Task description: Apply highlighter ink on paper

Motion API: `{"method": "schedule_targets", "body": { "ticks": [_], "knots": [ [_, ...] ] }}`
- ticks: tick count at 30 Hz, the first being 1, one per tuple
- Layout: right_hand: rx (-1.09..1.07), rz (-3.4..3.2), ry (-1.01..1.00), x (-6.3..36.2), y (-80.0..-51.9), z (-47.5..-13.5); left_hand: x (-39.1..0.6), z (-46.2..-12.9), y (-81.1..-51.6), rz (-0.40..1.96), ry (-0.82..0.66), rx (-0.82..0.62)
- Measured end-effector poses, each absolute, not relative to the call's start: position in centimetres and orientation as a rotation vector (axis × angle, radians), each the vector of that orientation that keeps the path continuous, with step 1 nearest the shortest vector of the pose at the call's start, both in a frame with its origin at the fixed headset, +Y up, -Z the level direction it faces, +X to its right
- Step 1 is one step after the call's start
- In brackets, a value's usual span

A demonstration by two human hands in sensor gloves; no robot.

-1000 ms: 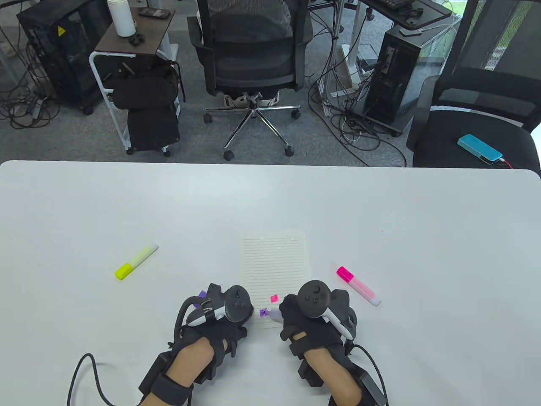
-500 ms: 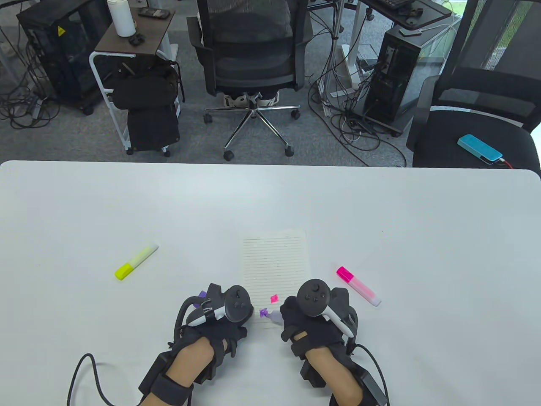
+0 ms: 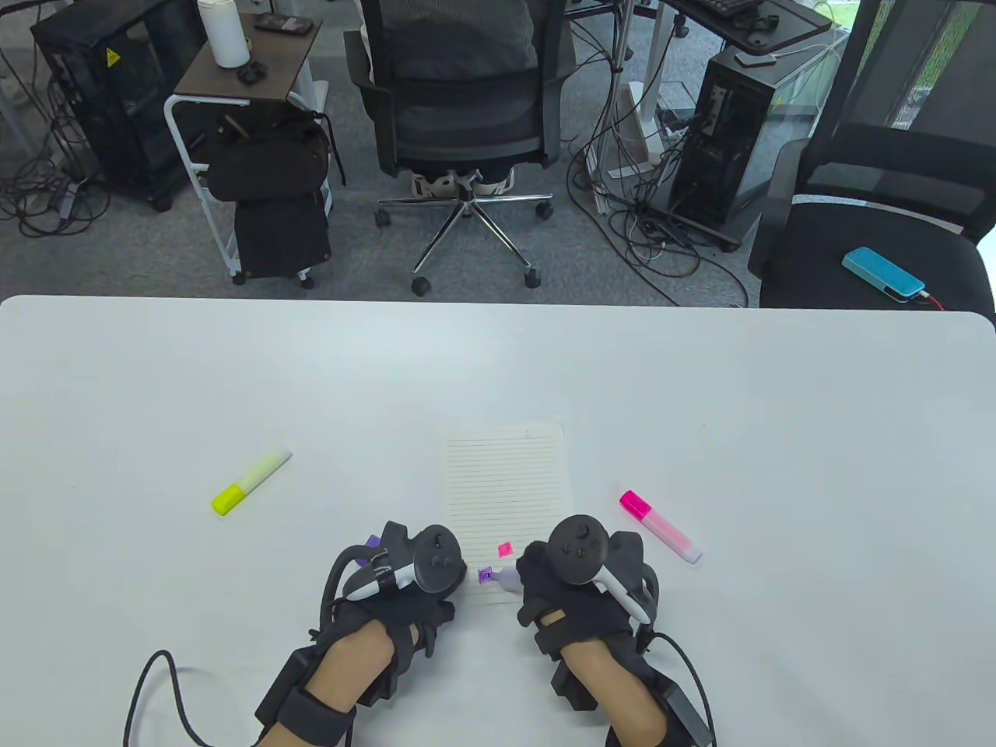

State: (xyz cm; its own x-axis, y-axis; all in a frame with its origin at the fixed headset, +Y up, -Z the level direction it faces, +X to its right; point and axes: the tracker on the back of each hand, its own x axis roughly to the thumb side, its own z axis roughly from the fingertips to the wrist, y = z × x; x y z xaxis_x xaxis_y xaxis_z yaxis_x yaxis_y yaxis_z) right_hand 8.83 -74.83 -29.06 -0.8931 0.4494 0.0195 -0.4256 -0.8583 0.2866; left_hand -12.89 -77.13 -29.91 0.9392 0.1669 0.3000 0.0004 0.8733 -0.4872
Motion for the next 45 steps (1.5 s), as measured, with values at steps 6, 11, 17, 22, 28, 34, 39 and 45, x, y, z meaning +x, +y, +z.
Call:
{"method": "schedule_targets", "body": {
  "ticks": [6, 11, 17, 22, 28, 34, 39, 45],
  "knots": [
    [0.123, 2.645, 0.457, 9.0, -74.5, -29.0, -12.9, -29.9, -77.1, 0.089, -0.343, -0.504],
    [0.110, 2.651, 0.375, 9.0, -74.9, -29.2, -12.9, -29.9, -77.1, 0.088, -0.344, -0.504],
    [0.121, 2.659, 0.453, 9.1, -74.5, -29.0, -12.9, -29.9, -77.1, 0.088, -0.344, -0.504],
    [0.122, 2.673, 0.365, 8.7, -74.9, -29.1, -12.9, -29.9, -77.1, 0.088, -0.344, -0.504],
    [0.130, 2.684, 0.404, 8.6, -74.7, -29.0, -12.9, -29.9, -77.1, 0.089, -0.344, -0.505],
    [0.150, 2.688, 0.353, 8.1, -75.1, -29.1, -12.9, -29.9, -77.1, 0.091, -0.344, -0.504],
    [0.143, 2.714, 0.334, 8.2, -74.9, -29.0, -12.9, -29.9, -77.1, 0.089, -0.343, -0.504],
    [0.142, 2.722, 0.359, 7.9, -74.9, -29.0, -12.9, -29.9, -77.1, 0.091, -0.343, -0.504]
  ]
}}
